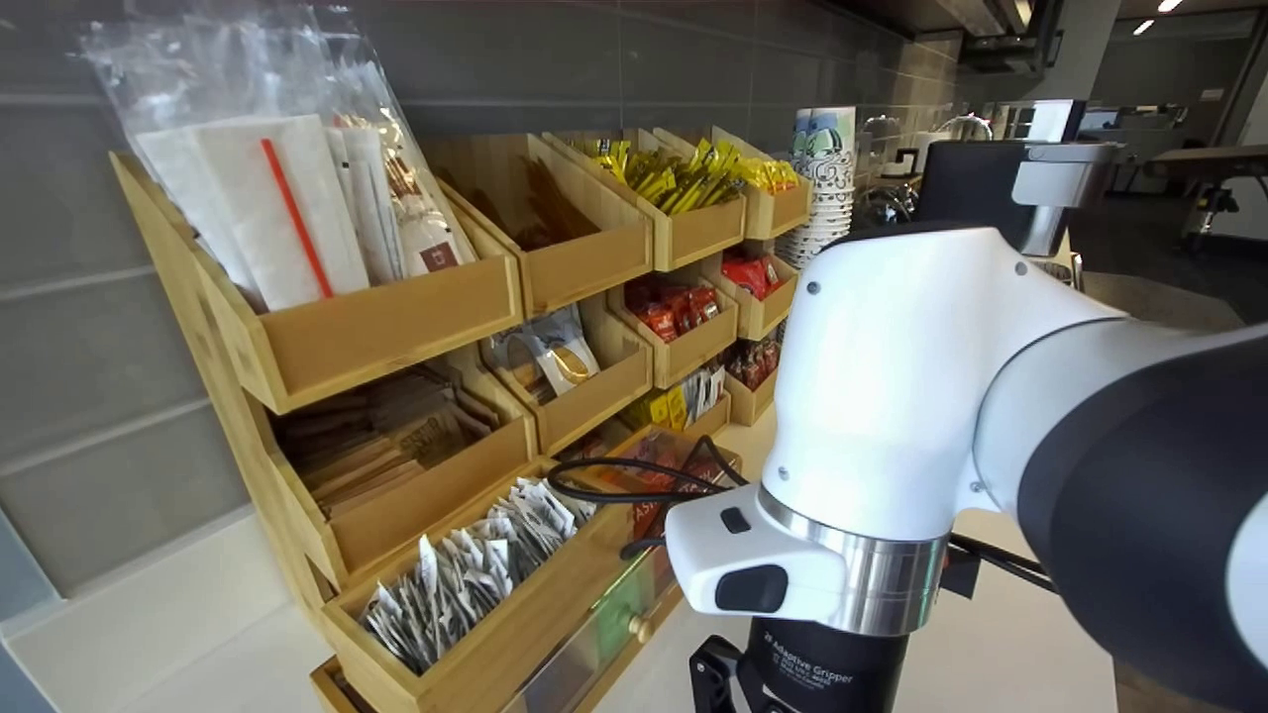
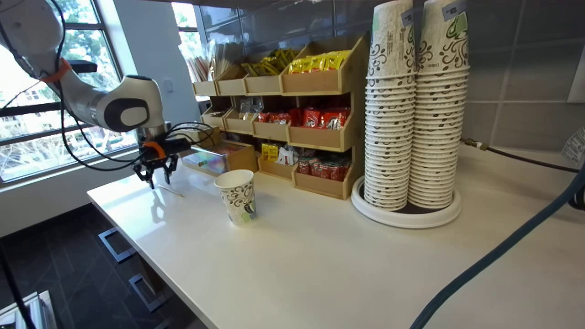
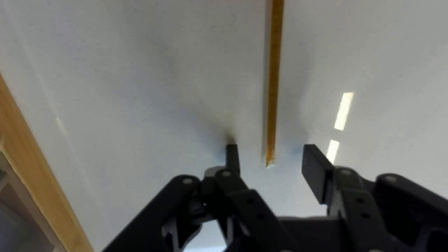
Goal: Pick up the long brown object on the table and put it in the paper cup
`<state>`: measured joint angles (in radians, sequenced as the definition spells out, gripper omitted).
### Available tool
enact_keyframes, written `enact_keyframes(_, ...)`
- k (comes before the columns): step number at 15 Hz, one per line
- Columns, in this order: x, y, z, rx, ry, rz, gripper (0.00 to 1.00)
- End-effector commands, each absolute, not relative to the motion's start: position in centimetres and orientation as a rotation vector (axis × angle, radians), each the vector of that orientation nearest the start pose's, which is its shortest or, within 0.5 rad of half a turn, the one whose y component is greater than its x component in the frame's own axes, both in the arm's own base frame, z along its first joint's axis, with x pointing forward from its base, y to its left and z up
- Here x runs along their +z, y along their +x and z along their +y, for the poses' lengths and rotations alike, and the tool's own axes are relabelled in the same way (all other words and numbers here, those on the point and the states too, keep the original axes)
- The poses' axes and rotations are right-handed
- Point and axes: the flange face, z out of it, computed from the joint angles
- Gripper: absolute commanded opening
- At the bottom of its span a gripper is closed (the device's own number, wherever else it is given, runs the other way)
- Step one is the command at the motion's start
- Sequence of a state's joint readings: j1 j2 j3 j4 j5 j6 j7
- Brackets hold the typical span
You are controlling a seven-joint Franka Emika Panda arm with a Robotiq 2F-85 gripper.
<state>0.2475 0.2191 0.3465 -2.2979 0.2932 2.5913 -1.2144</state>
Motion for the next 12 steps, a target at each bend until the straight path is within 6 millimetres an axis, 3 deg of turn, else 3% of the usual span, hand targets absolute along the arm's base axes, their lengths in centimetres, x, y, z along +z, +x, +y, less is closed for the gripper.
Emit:
enact_keyframes(1,26.2,45.5,29.6,-0.237,-2.088,-2.045,0.23)
enact_keyframes(4,26.2,45.7,29.4,-0.24,-2.096,-2.04,0.02)
enact_keyframes(9,26.2,45.9,29.1,-0.235,-2.103,-2.027,0.0)
enact_keyframes(12,27.6,45.6,28.3,-0.261,-2.123,-2.015,0.01)
